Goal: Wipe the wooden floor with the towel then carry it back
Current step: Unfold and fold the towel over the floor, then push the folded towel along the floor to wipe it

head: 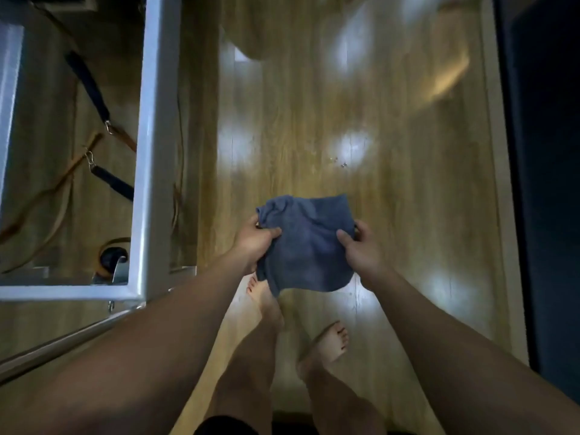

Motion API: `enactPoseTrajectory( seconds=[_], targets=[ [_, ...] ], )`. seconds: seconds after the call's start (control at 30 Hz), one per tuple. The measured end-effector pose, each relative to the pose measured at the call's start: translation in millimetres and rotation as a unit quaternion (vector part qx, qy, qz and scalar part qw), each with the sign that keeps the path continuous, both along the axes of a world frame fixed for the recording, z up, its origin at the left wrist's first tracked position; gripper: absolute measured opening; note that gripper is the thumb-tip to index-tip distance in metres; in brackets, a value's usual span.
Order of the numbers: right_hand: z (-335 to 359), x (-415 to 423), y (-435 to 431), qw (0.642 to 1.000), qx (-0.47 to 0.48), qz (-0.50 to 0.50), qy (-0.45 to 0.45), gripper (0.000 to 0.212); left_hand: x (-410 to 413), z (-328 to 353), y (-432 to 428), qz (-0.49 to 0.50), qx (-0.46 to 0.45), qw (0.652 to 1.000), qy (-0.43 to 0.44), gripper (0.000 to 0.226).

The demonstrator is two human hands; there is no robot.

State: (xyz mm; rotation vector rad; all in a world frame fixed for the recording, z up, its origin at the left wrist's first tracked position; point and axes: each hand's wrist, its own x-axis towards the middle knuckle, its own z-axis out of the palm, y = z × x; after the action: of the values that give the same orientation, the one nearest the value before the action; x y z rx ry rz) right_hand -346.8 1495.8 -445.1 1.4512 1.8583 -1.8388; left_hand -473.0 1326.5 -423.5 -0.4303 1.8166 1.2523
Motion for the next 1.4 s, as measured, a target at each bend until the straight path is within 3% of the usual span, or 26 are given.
enactPoseTrajectory(
  seconds=[0.17, 0.5, 0.57, 0.6, 0.67, 0.7, 0.73, 0.8, 1.07, 1.2, 1.4],
  targets=[
    [-100.2, -28.8, -0.7, 0.995, 0.065, 0.077, -0.014, 0.019, -22.8, -112.7, -3.1, -0.055, -0.025, 0.997, 0.05, 0.032],
    [-370.2, -72.4, 24.2, 0.983, 0.086, 0.154, -0.055, 0.031, -42.8, -407.8, 11.6, -0.1, -0.094, 0.983, 0.12, 0.031],
    [-413.7, -77.0, 27.3, 0.957, 0.174, 0.218, -0.076, 0.044, -40.6, -445.7, 16.4, -0.132, -0.179, 0.959, 0.173, 0.044],
    [-431.1, -78.0, 26.3, 0.925, 0.251, 0.273, -0.078, 0.051, -35.7, -461.3, 17.6, -0.188, -0.244, 0.924, 0.226, 0.055],
    [-458.8, -76.7, 19.2, 0.835, 0.379, 0.397, -0.04, 0.059, -18.2, -481.7, 23.0, -0.343, -0.318, 0.815, 0.342, 0.068],
    [-470.5, -75.9, 15.1, 0.792, 0.407, 0.454, -0.023, 0.061, -8.0, -491.3, 26.3, -0.403, -0.304, 0.775, 0.38, 0.068],
    [-483.0, -74.3, 11.1, 0.758, 0.417, 0.501, -0.021, 0.062, 2.0, -502.5, 29.8, -0.432, -0.272, 0.764, 0.395, 0.066],
    [-508.3, -70.7, 6.7, 0.719, 0.429, 0.546, -0.033, 0.064, 15.3, -525.5, 35.4, -0.429, -0.244, 0.774, 0.397, 0.063],
    [-548.9, -113.1, 28.6, 0.691, 0.493, 0.525, 0.061, 0.068, -14.4, -578.0, 46.4, -0.355, -0.293, 0.75, 0.475, 0.068],
    [-547.8, -188.3, 42.3, 0.677, 0.499, 0.536, 0.065, 0.068, -84.0, -579.3, 60.3, -0.35, -0.342, 0.737, 0.466, 0.067],
    [-549.0, -295.7, 59.0, 0.698, 0.492, 0.518, 0.051, 0.068, -199.3, -574.5, 76.2, -0.374, -0.336, 0.733, 0.458, 0.068]
  ],
)
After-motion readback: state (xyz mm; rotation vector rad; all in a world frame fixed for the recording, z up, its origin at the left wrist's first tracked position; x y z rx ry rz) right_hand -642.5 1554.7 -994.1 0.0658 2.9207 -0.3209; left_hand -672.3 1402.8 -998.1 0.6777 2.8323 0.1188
